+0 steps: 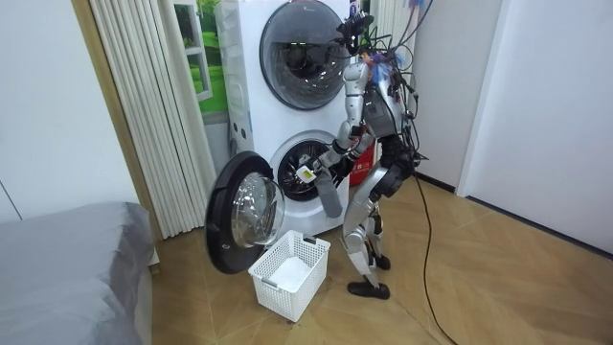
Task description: Put towel into washing machine
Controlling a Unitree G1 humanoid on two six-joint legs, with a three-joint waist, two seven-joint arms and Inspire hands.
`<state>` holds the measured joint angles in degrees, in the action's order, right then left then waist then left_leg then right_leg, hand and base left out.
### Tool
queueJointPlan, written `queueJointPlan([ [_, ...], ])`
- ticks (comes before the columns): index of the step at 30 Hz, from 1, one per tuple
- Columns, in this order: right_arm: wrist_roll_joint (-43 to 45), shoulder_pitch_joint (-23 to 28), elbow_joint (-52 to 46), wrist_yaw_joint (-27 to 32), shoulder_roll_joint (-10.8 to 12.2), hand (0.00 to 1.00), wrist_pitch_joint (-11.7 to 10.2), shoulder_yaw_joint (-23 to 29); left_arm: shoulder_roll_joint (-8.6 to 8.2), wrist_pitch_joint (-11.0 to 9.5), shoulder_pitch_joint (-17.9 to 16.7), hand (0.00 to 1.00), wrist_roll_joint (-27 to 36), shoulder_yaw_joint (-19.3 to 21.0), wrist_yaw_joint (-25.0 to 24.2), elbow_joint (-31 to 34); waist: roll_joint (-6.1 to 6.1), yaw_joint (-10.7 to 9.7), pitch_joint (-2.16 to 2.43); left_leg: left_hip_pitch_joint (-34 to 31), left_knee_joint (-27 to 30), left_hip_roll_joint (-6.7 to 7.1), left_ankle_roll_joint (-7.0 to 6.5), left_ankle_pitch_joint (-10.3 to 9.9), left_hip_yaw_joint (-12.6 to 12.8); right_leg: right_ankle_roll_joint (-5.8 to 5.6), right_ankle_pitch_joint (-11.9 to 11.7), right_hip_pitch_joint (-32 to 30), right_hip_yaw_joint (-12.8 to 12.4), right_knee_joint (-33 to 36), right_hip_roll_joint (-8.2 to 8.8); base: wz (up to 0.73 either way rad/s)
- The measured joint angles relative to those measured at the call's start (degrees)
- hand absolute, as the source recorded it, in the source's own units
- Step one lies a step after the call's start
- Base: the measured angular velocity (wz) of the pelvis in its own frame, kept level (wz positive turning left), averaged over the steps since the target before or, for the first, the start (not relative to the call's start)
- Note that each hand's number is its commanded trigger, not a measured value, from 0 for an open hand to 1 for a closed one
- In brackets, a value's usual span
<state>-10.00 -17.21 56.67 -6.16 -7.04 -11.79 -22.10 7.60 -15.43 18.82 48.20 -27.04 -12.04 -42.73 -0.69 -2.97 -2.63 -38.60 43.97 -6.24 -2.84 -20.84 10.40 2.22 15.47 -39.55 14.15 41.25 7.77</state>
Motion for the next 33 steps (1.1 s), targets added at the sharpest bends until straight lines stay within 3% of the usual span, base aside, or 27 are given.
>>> queueJointPlan([
  [8, 4.1, 0.3, 0.1, -1.5, -0.1, 0.00, 0.0, 2.0, -0.10, 2.6, 0.1, 1.00, 1.9, 0.6, -4.7, 0.7, -0.94, 0.9, 0.01, 0.0, -1.3, -0.13, -0.05, 0.8, 0.1, -0.03, -1.3, 0.2, 0.1, -1.8, -0.53, 0.00],
  [14, 4.0, 0.3, 0.0, -2.4, 0.0, 0.00, 0.5, 2.0, -0.09, 4.9, 0.6, 1.00, 11.1, 0.8, -9.2, 2.2, -1.35, 1.1, 0.02, 0.0, -1.7, -0.22, 0.07, 0.9, 0.3, -0.01, -1.3, -0.1, -0.2, -1.5, -0.70, 0.00],
  [15, 3.9, 0.2, 0.0, -2.6, -0.1, 0.16, 0.8, 2.0, -0.06, 5.7, 0.6, 1.00, 12.5, 0.8, -10.0, 2.2, -1.34, 1.0, 0.02, 0.0, -1.7, -0.23, 0.09, 0.9, 0.3, 0.00, -1.2, -0.1, -0.2, -1.5, -0.70, 0.00],
  [16, 3.8, 0.2, 0.0, -2.8, -0.2, 0.64, 1.3, 2.0, -0.10, 6.6, 0.6, 1.00, 13.9, 0.5, -10.3, 2.2, -1.34, 1.1, 0.02, 0.0, -1.7, -0.22, 0.10, 0.9, 0.3, 0.00, -1.2, -0.1, -0.2, -1.5, -0.72, 0.00],
  [17, 3.7, 0.2, 0.0, -2.8, -0.2, 0.78, 1.7, 2.0, -0.09, 6.9, 0.6, 1.00, 14.4, 0.2, -10.6, 2.2, -1.34, 1.1, 0.02, 0.0, -1.7, -0.22, 0.10, 0.9, 0.3, 0.00, -1.2, -0.1, -0.3, -1.5, -0.73, 0.00],
  [18, 3.6, 0.2, 0.0, -2.9, -0.3, 1.00, 2.2, 2.0, -0.09, 7.8, 0.6, 1.00, 15.1, -0.2, -11.3, 2.2, -1.34, 1.2, 0.02, 0.0, -1.7, -0.18, 0.09, 0.9, 0.3, 0.00, -1.2, -0.1, -0.3, -1.6, -0.73, 0.00],
  [24, 3.6, 0.1, 0.0, -3.3, -0.1, 1.00, 4.4, 2.0, -0.48, 10.3, 0.9, 1.00, 15.4, 0.0, -12.6, 2.2, -1.34, 1.3, 0.03, 0.0, -1.6, -0.14, 0.11, 0.9, 0.2, 0.00, -1.2, -0.1, -0.4, -1.6, -0.64, 0.00],
  [33, 3.7, 0.1, -0.1, -3.4, 0.0, 1.00, 5.5, 1.9, -0.68, 11.4, 1.0, 1.00, 19.2, 0.2, -13.4, 2.2, -1.34, 1.3, 0.02, 0.1, -1.6, -0.14, 0.13, 0.9, 0.2, 0.01, -1.2, -0.1, -0.4, -1.6, -0.65, 0.00],
])
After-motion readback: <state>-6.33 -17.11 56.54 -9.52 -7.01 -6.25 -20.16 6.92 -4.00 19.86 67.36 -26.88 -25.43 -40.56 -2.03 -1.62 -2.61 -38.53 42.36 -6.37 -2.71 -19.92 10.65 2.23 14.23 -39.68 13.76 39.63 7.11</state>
